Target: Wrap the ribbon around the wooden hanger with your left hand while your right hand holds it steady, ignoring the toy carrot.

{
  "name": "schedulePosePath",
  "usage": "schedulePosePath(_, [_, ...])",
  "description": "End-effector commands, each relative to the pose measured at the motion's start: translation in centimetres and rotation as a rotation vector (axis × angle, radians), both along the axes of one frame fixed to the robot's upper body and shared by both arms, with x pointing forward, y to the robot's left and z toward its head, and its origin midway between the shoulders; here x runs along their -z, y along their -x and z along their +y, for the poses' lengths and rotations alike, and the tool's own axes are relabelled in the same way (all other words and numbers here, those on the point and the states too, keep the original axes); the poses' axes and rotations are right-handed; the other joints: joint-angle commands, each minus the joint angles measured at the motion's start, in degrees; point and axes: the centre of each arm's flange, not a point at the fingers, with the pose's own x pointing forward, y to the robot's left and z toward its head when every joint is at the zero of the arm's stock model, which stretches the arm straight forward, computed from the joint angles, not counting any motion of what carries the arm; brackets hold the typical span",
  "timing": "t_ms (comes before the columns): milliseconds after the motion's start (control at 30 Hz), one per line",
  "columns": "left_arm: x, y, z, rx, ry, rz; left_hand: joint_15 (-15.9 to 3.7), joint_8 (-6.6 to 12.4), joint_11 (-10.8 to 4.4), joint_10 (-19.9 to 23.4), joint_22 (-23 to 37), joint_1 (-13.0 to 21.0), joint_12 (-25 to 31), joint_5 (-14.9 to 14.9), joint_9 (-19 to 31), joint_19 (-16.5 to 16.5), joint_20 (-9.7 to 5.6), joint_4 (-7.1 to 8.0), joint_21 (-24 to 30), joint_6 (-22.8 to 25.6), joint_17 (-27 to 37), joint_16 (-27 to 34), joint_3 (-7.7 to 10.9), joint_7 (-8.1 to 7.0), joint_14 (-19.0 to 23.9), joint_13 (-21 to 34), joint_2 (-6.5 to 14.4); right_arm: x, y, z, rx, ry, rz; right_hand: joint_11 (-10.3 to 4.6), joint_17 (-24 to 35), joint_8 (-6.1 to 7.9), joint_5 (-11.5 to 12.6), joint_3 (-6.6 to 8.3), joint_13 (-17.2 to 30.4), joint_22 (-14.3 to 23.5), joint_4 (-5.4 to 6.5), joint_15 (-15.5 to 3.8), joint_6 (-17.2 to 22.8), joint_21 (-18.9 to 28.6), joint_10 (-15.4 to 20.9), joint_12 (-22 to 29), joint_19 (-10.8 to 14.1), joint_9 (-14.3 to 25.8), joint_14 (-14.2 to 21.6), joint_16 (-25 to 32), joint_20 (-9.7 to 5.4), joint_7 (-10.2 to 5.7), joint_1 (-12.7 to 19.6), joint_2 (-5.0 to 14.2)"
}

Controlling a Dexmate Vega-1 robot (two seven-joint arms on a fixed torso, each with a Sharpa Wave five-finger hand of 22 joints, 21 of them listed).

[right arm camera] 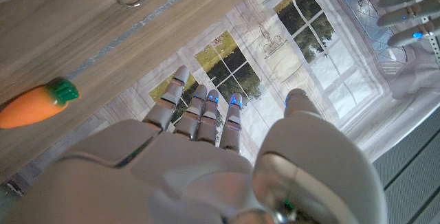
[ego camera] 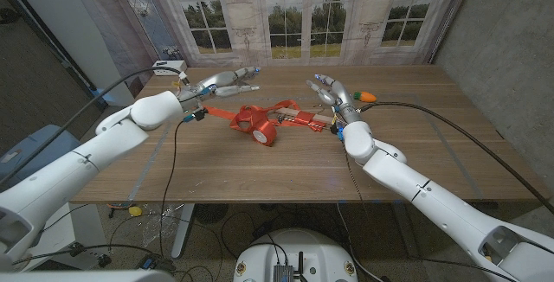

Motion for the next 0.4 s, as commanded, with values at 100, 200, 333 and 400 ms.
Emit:
schedulePosePath(100, [-0.1, -1.2, 4.6, 0.169, 0.209, -0.026, -0.48, 0.52, -0.08, 1.15, 0.16, 0.73, 0.4, 0.51, 0.04, 0.86, -0.23, -0.58, -0.23, 2.16, -0.1, 0.05, 2.11, 0.42, 0.69, -0.67, 1.7, -0.5, 3.6, -0.3, -0.159, -0.217, -0.167, 0.17, -0.47, 0.39, 0.19, -0.35, -0.03, 0.01, 0.6, -0.1, 0.4, -0.87, 0.37, 0.38, -0.64, -0.05, 0.27, 0.13, 2.3, 0.32, -1.88, -0.24])
schedulePosePath(200, [-0.1, -1.9, 5.0, 0.195, 0.239, -0.016, -0.46, 0.59, -0.02, 1.73, 0.17, 0.94, 0.53, 0.68, 0.02, 1.18, -0.08, -0.67, -0.34, 3.07, -0.11, 0.11, 3.21, 0.84, 1.03, -1.0, 2.12, -0.6, 4.7, -0.7, -0.102, -0.207, -0.193, -0.08, -1.39, 0.91, 0.81, -0.77, -0.4, -0.06, 0.86, -0.45, 2.25, -2.98, 1.9, 0.8, -4.3, -0.16, -1.0, -0.42, 1.39, -0.13, -3.5, -0.6])
schedulePosePath(333, [-0.3, -2.5, 5.5, 0.217, 0.276, -0.016, 0.08, 0.42, 0.59, 1.79, 0.23, 1.61, 0.41, 1.18, 0.0, 1.21, 0.42, -0.86, -0.57, 3.76, -0.1, 0.01, 5.5, 1.44, 0.96, -1.4, 2.83, -0.4, 6.6, -0.5, -0.063, -0.187, -0.21, -0.27, -1.72, 1.11, 1.07, -0.85, -0.52, -0.07, 0.86, -0.77, 3.09, -3.35, 2.73, 1.03, -4.59, -0.2, -1.12, -0.42, 1.43, -0.12, -3.92, -0.7])
schedulePosePath(400, [-0.3, -2.6, 5.6, 0.221, 0.288, -0.018, 0.09, 0.25, 0.55, 1.71, 0.27, 2.02, 0.32, 1.46, 0.0, 1.18, 0.29, -0.92, -0.68, 3.8, -0.08, -0.04, 6.88, 1.58, 0.85, -1.56, 3.03, -0.3, 6.9, -0.3, -0.057, -0.188, -0.216, -0.04, -1.94, 1.23, 1.25, -0.81, -0.59, -0.07, 0.8, -0.92, 3.61, -3.39, 3.33, 1.21, -4.3, -0.22, -0.89, -0.3, 1.41, 0.26, -4.05, -0.67])
